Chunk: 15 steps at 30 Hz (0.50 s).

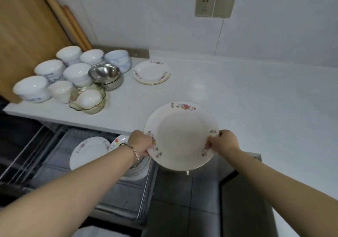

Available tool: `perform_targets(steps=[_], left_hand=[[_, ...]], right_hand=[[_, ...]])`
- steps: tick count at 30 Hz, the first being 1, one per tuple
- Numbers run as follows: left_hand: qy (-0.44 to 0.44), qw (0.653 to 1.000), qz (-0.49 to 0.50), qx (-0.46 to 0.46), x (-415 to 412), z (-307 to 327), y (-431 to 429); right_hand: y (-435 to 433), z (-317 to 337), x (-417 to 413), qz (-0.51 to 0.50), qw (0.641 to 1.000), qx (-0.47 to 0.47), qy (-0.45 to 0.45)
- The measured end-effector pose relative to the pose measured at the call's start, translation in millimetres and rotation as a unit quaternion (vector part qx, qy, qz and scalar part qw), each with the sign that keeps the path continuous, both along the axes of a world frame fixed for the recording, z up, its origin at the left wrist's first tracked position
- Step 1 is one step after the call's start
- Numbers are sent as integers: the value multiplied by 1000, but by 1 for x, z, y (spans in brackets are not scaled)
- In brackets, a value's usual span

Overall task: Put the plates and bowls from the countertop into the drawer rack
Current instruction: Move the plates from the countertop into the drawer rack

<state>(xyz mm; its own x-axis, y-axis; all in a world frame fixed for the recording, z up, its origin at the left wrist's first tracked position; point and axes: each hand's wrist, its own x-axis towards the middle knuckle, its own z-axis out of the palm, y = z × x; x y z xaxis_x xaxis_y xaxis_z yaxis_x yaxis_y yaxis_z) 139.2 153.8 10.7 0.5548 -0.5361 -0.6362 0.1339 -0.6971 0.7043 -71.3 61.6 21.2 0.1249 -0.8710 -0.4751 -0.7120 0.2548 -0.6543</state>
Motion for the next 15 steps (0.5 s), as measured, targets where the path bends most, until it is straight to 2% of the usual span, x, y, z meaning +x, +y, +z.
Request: perform_targets(steps=[7, 15], left_hand=[[9, 998, 54, 35, 127, -21, 113], [-24, 997, -1, 67, 265, -41, 198]], right_hand=[[90, -30, 137, 71, 997, 18, 3], [174, -72, 279, 43, 997, 61, 10]])
